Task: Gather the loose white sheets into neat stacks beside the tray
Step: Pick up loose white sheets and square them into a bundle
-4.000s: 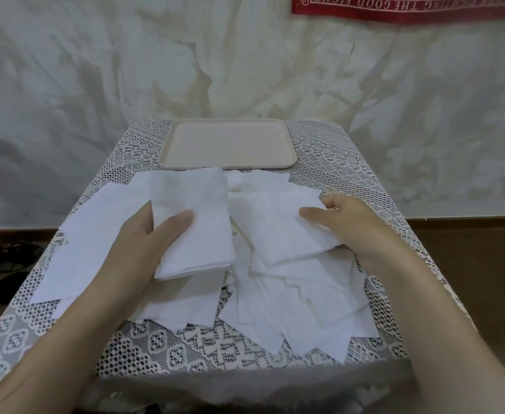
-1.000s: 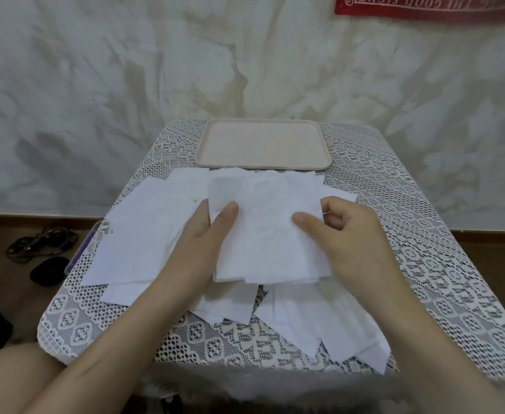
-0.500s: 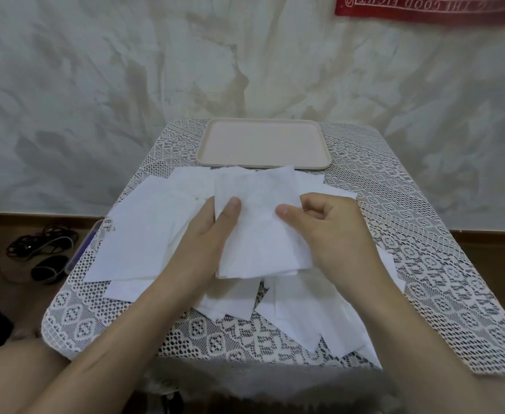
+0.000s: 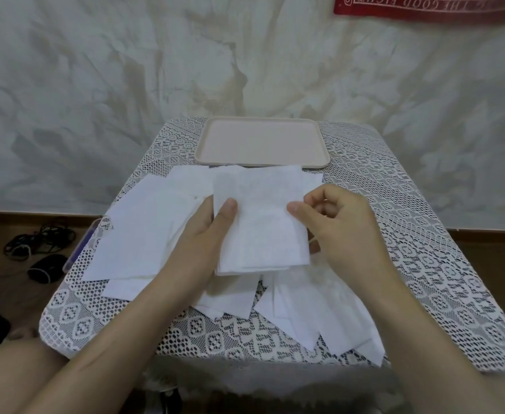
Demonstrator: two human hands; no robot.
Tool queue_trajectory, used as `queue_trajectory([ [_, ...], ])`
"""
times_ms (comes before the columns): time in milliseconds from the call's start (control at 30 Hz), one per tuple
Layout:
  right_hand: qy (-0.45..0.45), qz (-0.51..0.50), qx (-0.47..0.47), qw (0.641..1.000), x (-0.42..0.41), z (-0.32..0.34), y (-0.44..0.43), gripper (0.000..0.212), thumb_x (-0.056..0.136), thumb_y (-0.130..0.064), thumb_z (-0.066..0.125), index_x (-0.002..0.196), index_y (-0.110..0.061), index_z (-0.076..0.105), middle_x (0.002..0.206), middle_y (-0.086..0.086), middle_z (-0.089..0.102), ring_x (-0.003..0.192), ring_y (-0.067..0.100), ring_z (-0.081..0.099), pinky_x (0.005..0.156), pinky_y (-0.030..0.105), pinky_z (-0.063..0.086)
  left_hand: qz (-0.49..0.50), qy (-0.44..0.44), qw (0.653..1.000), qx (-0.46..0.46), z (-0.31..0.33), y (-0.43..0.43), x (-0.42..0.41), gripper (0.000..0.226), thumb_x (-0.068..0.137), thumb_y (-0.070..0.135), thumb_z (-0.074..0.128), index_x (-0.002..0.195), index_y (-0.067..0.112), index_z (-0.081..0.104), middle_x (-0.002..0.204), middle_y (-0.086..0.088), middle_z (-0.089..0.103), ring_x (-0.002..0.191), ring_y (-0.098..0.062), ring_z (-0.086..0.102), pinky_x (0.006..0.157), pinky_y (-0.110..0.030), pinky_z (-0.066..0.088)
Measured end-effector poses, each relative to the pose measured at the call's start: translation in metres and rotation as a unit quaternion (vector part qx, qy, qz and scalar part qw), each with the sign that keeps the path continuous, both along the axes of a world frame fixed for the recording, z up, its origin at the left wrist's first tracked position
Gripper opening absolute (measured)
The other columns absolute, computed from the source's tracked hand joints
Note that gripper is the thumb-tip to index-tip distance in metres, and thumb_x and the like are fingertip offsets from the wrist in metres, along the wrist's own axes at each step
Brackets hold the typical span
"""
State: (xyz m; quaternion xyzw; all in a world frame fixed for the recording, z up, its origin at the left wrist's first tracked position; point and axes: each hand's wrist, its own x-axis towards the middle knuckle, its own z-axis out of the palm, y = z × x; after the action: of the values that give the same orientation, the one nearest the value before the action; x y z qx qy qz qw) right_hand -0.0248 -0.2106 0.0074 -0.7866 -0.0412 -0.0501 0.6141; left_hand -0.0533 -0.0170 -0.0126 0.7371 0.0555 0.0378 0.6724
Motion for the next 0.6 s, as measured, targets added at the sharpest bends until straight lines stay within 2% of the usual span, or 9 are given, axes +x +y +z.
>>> queue_trajectory([
  [67, 0.030, 0.024, 0.047, 0.998, -0.001, 0.005, -0.005, 0.018, 0.090, -0.017, 0.076, 0.081, -0.010, 0.063, 0.067, 0.016, 0.066, 0.053, 0.021, 0.061, 0.048, 0.031, 0.051, -0.002, 0.000, 1.000, -0.001, 0.001, -0.001, -0.001, 0.029, 0.105, 0.052, 0.047, 0.127, 0.041, 0.063, 0.114, 0.026, 0.074, 0.106, 0.005, 0.070, 0.093, -0.028, 0.052],
  [133, 0.042, 0.040, 0.063, 0.996, -0.005, 0.007, -0.004, 0.018, 0.091, -0.012, 0.075, 0.084, -0.002, 0.062, 0.065, 0.020, 0.064, 0.051, 0.018, 0.059, 0.045, 0.027, 0.050, -0.001, 0.001, 1.000, -0.007, 0.002, -0.002, -0.002, 0.029, 0.104, 0.054, 0.046, 0.124, 0.042, 0.063, 0.112, 0.028, 0.074, 0.105, 0.006, 0.069, 0.092, -0.027, 0.051],
  [233, 0.043, 0.048, 0.062, 0.996, -0.007, 0.002, 0.006, 0.017, 0.090, -0.012, 0.075, 0.084, -0.004, 0.062, 0.061, 0.010, 0.063, 0.050, 0.017, 0.059, 0.045, 0.028, 0.050, -0.002, -0.001, 1.000, -0.020, 0.004, -0.003, -0.002, 0.042, 0.095, 0.061, 0.049, 0.127, 0.039, 0.064, 0.116, 0.021, 0.076, 0.109, -0.001, 0.071, 0.100, -0.034, 0.053],
  [400, 0.044, 0.053, 0.063, 0.996, -0.004, 0.001, 0.014, 0.016, 0.090, -0.015, 0.076, 0.081, -0.010, 0.063, 0.059, 0.007, 0.062, 0.050, 0.017, 0.059, 0.046, 0.028, 0.050, -0.015, -0.004, 1.000, -0.025, 0.002, -0.002, -0.001, 0.051, 0.094, 0.060, 0.060, 0.135, 0.030, 0.061, 0.127, 0.007, 0.074, 0.118, -0.016, 0.071, 0.106, -0.049, 0.053],
  [500, 0.049, 0.060, 0.054, 0.996, -0.002, 0.000, 0.016, 0.016, 0.089, -0.016, 0.077, 0.080, -0.011, 0.064, 0.055, 0.003, 0.060, 0.047, 0.014, 0.057, 0.044, 0.024, 0.046, -0.020, -0.008, 0.999, -0.035, -0.003, 0.000, 0.002, 0.047, 0.092, 0.050, 0.066, 0.132, 0.026, 0.062, 0.125, 0.003, 0.075, 0.116, -0.019, 0.072, 0.098, -0.045, 0.056],
  [600, 0.040, 0.043, 0.012, 0.998, 0.001, -0.004, 0.014, 0.016, 0.087, -0.024, 0.079, 0.081, -0.018, 0.065, 0.056, -0.002, 0.061, 0.048, 0.015, 0.058, 0.049, 0.029, 0.047, -0.011, -0.018, 0.999, -0.033, -0.004, 0.001, 0.004, 0.041, 0.090, 0.047, 0.072, 0.125, 0.027, 0.065, 0.119, 0.007, 0.077, 0.110, -0.015, 0.074, 0.093, -0.042, 0.058],
])
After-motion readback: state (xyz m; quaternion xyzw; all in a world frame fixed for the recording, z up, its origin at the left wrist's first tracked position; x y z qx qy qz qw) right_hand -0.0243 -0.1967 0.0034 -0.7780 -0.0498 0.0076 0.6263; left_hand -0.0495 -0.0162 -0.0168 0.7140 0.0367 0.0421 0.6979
